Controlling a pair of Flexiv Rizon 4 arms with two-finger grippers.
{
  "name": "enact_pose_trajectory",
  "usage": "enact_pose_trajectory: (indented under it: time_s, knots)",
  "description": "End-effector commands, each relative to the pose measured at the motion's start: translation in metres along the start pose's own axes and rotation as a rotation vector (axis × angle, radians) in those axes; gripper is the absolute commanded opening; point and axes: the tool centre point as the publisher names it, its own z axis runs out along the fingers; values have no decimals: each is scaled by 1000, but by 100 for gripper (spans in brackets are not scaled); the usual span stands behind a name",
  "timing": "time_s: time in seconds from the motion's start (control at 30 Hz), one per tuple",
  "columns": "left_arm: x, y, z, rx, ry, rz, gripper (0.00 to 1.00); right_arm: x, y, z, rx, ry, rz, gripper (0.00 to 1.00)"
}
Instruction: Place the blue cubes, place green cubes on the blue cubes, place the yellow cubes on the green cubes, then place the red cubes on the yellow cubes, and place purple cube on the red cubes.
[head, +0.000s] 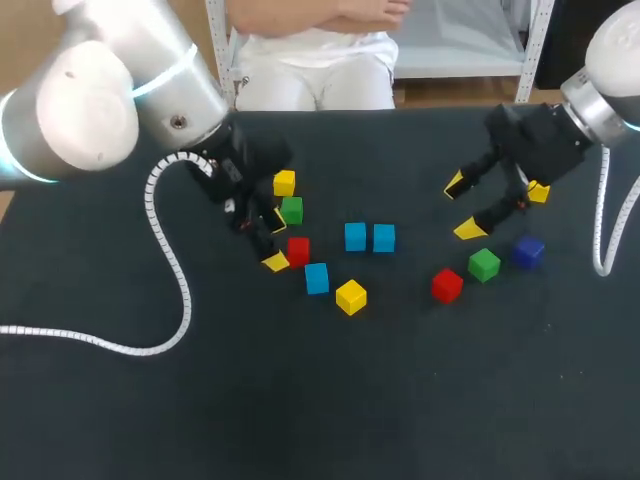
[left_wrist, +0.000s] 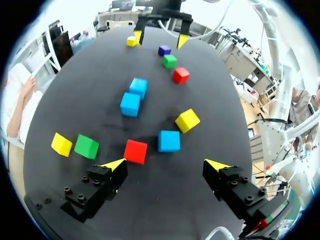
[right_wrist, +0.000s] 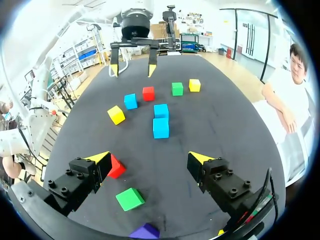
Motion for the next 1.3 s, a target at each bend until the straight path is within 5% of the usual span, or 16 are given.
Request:
enact_pose_trajectory:
  time_s: [0.03, 0.2, 0.57, 1.3]
  knots:
    - [4, 11, 2, 19, 41, -4, 100, 0, 1, 0, 3, -2, -1, 100]
    - [14, 24, 4, 2, 65, 16, 100, 0, 1, 0, 3, -2, -1, 100]
    - [27, 47, 17, -13, -34, 44, 100, 0, 1, 0, 3, -2, -1, 100]
    - [15, 88, 31, 8, -32, 68, 100, 0, 1, 0, 3, -2, -1, 100]
